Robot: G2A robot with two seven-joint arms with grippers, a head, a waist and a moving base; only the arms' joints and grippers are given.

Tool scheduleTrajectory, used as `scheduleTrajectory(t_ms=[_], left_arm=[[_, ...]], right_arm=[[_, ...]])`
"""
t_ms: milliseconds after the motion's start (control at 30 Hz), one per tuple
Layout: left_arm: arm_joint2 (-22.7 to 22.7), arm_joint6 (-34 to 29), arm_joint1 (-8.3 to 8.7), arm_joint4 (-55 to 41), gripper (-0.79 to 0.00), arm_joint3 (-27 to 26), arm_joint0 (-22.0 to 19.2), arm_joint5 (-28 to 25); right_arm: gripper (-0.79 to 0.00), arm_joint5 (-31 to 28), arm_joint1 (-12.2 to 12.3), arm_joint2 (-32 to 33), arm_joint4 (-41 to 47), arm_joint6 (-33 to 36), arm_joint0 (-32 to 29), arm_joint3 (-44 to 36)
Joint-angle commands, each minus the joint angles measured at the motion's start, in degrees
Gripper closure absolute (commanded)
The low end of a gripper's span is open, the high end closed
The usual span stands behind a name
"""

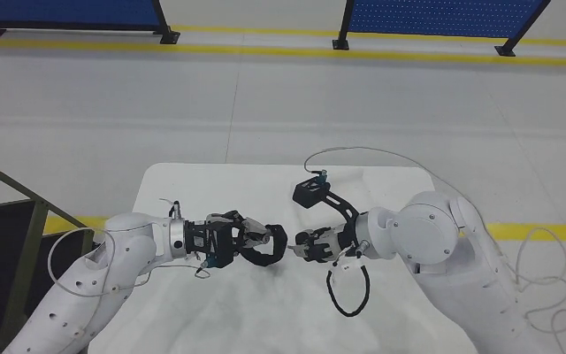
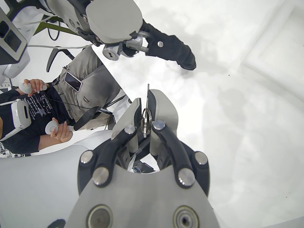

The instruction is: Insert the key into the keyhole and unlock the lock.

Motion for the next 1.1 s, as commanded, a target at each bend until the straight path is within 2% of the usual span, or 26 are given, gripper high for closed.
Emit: scheduleTrajectory(t_ms=[0,100,200,300,567,1067], left_arm=[[-0.02,-0.40,-0.03,-0.32,0.000,0.10,0.37,0.45],[-0.29,-1.25,-0.16,-1.55,0.000,0.33,1.30,1.36],[0.02,-0.43,-0.38,-2.22,0.000,0.86,1.26,0.67],[0.50,0.74,-0.72,-2.65,0.000,2.08,0.84,0.68],[3.07,1.98,-2.07,-2.41,0.000,3.85,-1.05,1.05],[5.40,3.44,-3.74,-2.02,0.000,5.30,-2.92,0.58]], right_arm=[[0.000,0.02,-0.02,0.26,1.51,-1.74,-0.80,-0.14],[0.000,1.66,0.31,1.41,2.18,-1.48,-0.93,-1.93],[0.000,1.36,1.38,0.56,-2.82,-1.16,-1.23,-3.26],[0.000,2.56,2.24,0.18,-2.41,-2.36,-1.71,-5.52],[0.000,7.52,4.53,-0.55,2.74,-7.32,-1.72,-10.00],[0.000,14.73,9.46,-6.46,12.99,-14.53,3.86,-9.11]])
